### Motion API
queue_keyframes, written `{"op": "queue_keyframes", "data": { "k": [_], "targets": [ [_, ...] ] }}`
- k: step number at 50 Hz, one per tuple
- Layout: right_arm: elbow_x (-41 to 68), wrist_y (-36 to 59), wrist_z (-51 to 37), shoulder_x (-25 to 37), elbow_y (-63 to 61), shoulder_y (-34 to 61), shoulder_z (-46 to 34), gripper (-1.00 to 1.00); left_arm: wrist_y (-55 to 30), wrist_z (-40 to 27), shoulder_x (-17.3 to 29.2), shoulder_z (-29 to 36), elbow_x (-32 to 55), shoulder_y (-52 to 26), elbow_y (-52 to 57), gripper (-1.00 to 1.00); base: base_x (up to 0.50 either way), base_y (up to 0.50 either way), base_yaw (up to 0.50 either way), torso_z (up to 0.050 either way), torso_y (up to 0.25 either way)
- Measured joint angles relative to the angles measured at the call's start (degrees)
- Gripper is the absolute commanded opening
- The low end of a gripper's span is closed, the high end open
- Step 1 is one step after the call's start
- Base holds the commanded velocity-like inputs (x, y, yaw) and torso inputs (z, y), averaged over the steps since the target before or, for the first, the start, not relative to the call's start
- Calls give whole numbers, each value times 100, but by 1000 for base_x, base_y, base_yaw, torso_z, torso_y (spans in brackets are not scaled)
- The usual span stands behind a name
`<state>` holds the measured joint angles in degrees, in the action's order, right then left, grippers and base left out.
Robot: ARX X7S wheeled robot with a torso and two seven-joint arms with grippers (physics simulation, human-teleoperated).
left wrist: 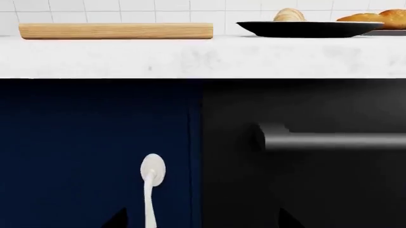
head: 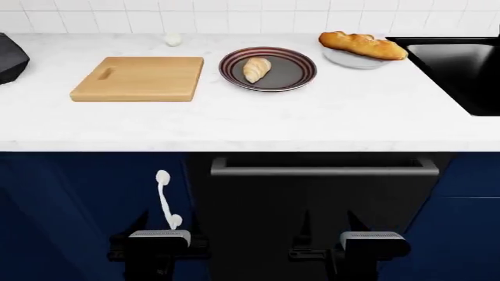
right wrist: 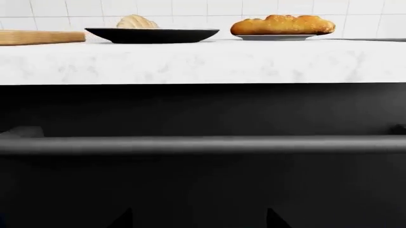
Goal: From the different types of pastries on the counter, select a croissant and place it on the cutting board. Then retrieve a jar of jam from the cabinet and place it alongside the croissant on the cutting board.
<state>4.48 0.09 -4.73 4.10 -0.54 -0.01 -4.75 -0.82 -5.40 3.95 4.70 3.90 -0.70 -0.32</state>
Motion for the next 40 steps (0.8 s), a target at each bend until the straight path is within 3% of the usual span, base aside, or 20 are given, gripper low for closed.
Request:
{"op": "queue_keyframes", "data": {
  "k": [14, 25, 32, 40],
  "targets": [
    [120, 2, -91, 100, -14, 2, -112, 100, -17, -114, 94, 111, 108, 0, 18, 100, 0, 500, 0, 0, 0],
    [298, 348, -199, 184, -270, 1, -140, 100, -336, -209, 210, 214, 151, -41, 273, 100, 0, 18, 0, 0, 0],
    [669, 1512, -313, 373, -1232, 84, -79, 100, -1242, -240, 287, 201, 453, -231, 1150, 100, 0, 0, 0, 0, 0],
    [1675, 3902, -580, 663, -2998, 804, 370, 100, -3010, -276, 445, -47, 1289, -1037, 2533, 100, 0, 0, 0, 0, 0]
  ]
}}
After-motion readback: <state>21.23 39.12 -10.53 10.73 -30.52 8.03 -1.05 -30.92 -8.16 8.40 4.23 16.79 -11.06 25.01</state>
